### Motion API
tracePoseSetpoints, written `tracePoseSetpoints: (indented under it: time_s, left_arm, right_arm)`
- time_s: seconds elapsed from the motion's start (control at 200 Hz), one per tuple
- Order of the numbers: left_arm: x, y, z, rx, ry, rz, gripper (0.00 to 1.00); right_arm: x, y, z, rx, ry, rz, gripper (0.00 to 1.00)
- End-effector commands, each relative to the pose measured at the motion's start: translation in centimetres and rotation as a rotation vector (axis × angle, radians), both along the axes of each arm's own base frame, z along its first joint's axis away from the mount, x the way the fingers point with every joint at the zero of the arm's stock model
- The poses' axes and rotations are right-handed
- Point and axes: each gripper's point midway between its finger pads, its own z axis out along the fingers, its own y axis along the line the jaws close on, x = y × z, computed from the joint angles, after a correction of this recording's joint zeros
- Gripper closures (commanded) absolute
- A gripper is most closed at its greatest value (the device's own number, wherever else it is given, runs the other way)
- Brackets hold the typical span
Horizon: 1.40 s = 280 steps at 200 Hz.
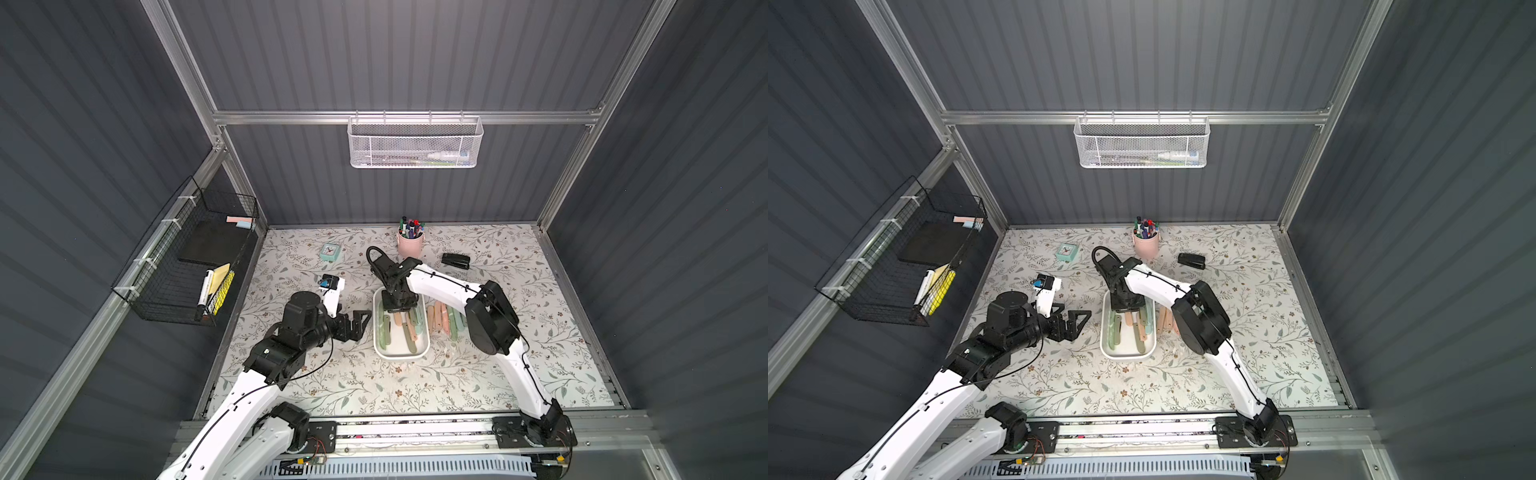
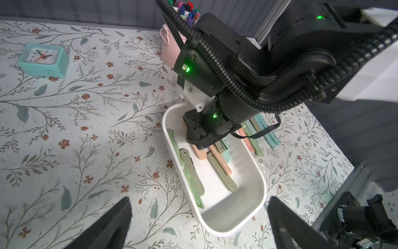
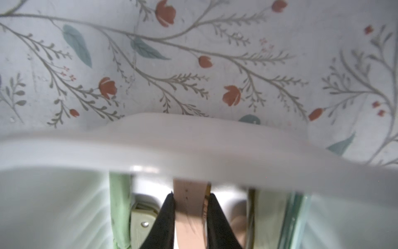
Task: Take the fruit knife out of the storage box
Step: Pick up the fruit knife from the storage box, then place the fruit knife at the center of the board.
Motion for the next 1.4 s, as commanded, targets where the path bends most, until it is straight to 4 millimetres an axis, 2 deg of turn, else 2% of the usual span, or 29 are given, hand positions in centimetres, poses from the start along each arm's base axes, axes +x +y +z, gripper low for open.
tracePoseSetpoints:
  time_s: [0.0,0.14,0.325,0.445,0.55,0.745,0.941,1.166,1.276,1.396]
  left_arm:
    - [-0.1,-0.1,0.4,-0.017,-0.006,-0.009,0.01]
    - [-0.3,-0.5,0.4,-0.023,-0.005,-0.037,0.01]
    - [-1.1,-2.1,0.8,-0.053,-0.012,-0.145,0.01]
    - [-2.0,-3.8,1.1,-0.114,0.003,-0.252,0.01]
    - [-2.0,-4.4,1.1,-0.14,0.028,-0.274,0.01]
    - [-2.0,-4.7,1.0,-0.154,0.036,-0.284,0.01]
    - [-1.9,-4.5,1.0,-0.148,0.034,-0.275,0.01]
    - [-1.8,-4.2,0.8,-0.135,0.031,-0.257,0.01]
    - [-1.8,-4.1,0.8,-0.131,0.032,-0.251,0.01]
    - [-1.7,-4.0,0.7,-0.127,0.031,-0.245,0.01]
  right_arm:
    - [0.0,0.3,2.7,0.044,-0.033,-0.008,0.79]
    - [0.0,1.0,5.5,0.119,-0.079,0.026,0.79]
    - [0.0,0.1,10.6,0.176,-0.168,0.053,0.79]
    - [-0.2,-1.9,12.7,0.19,-0.189,0.052,0.79]
    - [-0.4,-4.8,13.1,0.173,-0.186,0.038,0.79]
    - [-0.7,-12.7,12.5,0.105,-0.16,-0.039,0.79]
    - [-1.6,-21.3,10.2,-0.052,-0.092,-0.108,0.79]
    - [-2.5,-26.4,6.9,-0.18,-0.01,-0.117,0.79]
    - [-2.3,-28.1,5.0,-0.216,0.026,-0.139,0.79]
    - [-1.9,-28.7,3.2,-0.197,0.056,-0.158,0.79]
